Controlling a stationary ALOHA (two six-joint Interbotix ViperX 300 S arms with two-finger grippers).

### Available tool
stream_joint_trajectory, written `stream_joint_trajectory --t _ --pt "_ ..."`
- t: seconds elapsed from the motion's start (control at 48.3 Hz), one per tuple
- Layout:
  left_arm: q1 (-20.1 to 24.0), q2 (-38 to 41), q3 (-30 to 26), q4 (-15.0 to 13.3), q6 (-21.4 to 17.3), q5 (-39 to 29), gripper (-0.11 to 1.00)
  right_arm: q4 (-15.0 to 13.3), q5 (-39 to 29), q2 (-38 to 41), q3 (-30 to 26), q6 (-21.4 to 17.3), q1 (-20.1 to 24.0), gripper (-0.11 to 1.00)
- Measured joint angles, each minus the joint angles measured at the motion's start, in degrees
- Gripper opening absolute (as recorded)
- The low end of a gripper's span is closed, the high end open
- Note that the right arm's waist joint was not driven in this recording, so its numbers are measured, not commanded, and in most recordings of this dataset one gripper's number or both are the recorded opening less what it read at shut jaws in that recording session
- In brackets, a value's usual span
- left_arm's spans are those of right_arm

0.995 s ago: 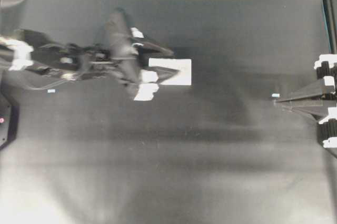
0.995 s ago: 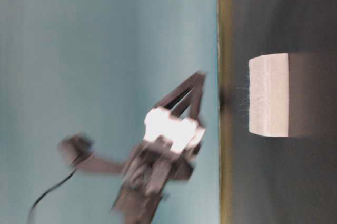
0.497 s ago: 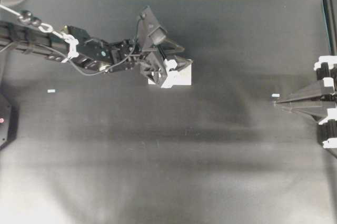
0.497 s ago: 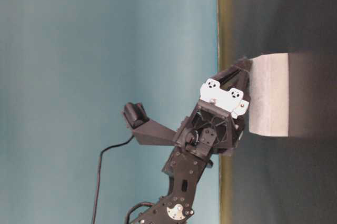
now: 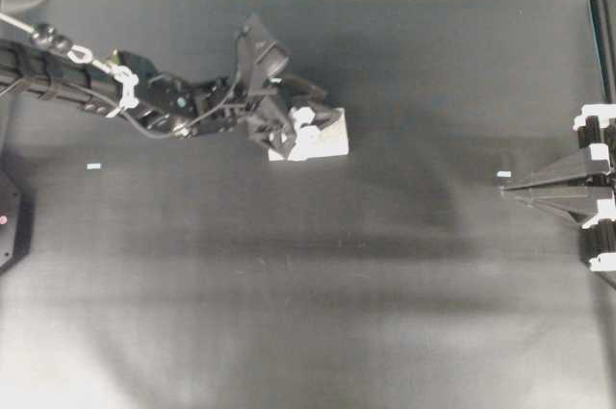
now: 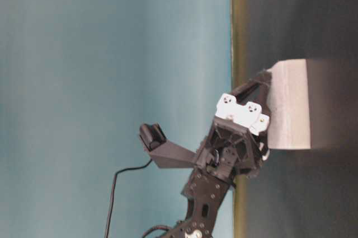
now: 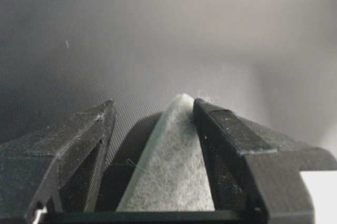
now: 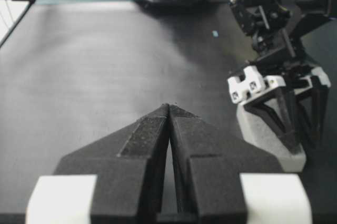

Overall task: Push the sponge with the left arm to wipe the table.
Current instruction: 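Close the left gripper on the top of the white sponge, then push the held sponge toward the near-left across the table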

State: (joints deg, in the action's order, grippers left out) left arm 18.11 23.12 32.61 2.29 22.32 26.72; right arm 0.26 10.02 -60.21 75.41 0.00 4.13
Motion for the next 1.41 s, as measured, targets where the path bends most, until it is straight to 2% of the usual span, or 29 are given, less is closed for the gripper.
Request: stream_joint_trajectory --t 0.497,0.767,1.14,1.409 --pt "-6.7 -4.7 7.6 -0.1 3.7 0.2 0.57 0.0 0.0 -0.6 0.6 0.0 0.0 0.01" --pt "-10.7 -7.0 11.4 -0.1 7.3 0.2 0.56 0.1 0.0 -1.1 1.0 0.0 0.0 0.01" --pt "-17.5 -12.0 18.1 -0.1 8.8 0.1 0.56 0.4 0.0 -1.5 1.1 -0.5 0.0 0.01" --pt "-23.5 -13.1 20.2 -0.1 9.0 0.4 0.56 0.4 0.0 -1.5 1.1 -1.1 0.0 0.01"
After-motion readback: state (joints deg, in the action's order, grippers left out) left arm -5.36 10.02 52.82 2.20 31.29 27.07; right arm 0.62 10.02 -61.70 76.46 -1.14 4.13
